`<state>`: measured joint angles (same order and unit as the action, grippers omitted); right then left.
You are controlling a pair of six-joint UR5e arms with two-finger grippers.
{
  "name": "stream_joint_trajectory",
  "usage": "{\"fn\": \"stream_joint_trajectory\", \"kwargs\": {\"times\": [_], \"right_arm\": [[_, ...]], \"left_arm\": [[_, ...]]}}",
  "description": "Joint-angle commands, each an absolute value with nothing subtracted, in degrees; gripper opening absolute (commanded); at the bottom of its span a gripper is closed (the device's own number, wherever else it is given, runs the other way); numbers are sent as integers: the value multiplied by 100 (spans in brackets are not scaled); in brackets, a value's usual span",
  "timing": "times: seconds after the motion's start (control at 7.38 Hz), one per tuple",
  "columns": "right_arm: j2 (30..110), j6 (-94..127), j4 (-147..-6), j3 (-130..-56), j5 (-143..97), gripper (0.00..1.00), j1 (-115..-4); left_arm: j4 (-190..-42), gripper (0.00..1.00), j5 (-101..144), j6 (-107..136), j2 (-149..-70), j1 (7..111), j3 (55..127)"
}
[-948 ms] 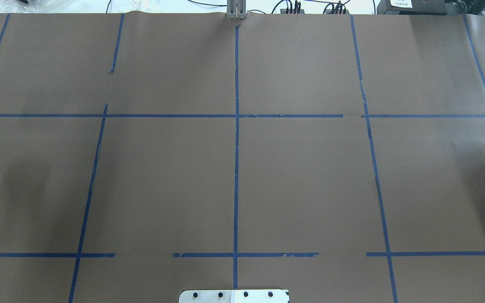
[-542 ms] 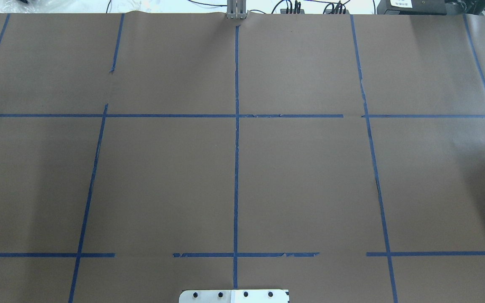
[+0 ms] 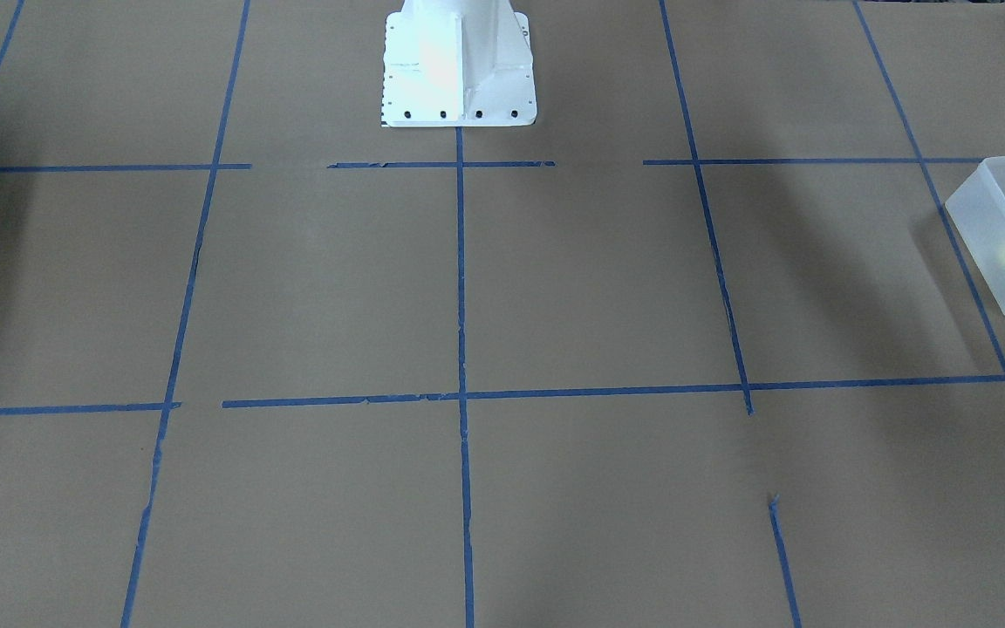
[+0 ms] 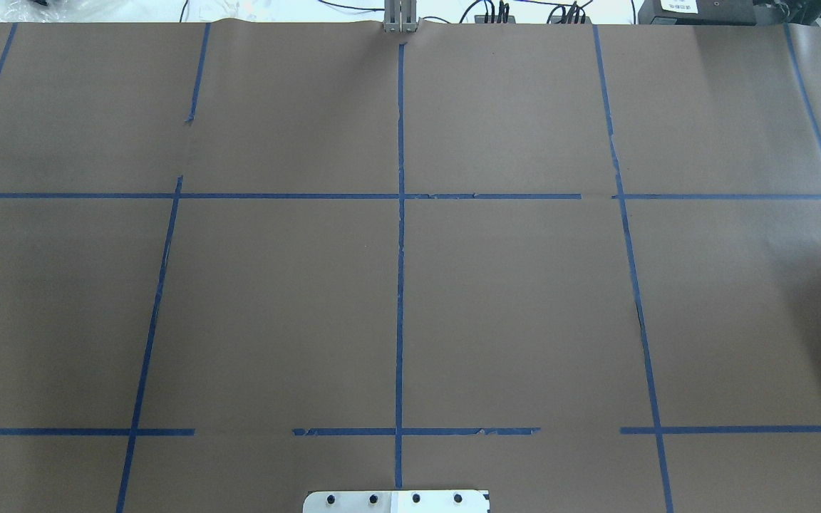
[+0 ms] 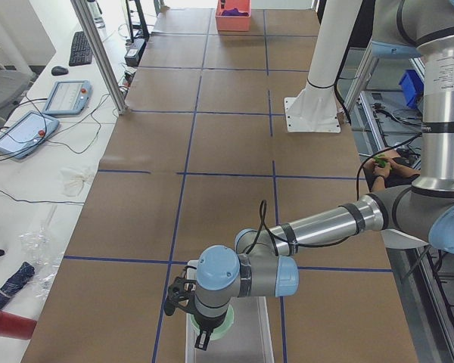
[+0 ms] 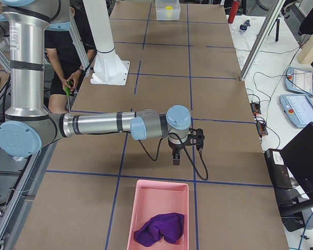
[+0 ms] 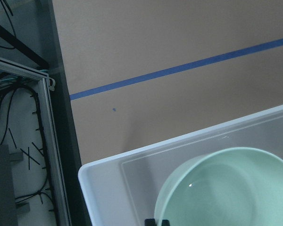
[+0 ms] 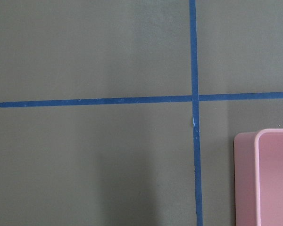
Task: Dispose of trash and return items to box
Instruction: 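Carry the green bowl to the clear bin and lower it in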
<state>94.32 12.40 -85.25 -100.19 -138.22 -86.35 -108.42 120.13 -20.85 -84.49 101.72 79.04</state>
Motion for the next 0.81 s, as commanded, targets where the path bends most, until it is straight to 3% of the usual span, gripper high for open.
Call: {"fn": "stream_joint_trajectory", "kwargs": {"times": [0.0,0.14,0.68], "right_arm": [[9413,1248,-8525,-10020,-13825,100,-8631],[9404,1248,-8525,-10020,-13825,100,-8640],[9387,1222,-8517,-10019,-13825,100,-8622]], "left_arm": [[-10846,62,11944,-2206,-8403,10301,7866],[-10846,100,11953,-2163,-8402,10292,7849],[-10846,100,12023,-1901,-8498,10292,8137]]}}
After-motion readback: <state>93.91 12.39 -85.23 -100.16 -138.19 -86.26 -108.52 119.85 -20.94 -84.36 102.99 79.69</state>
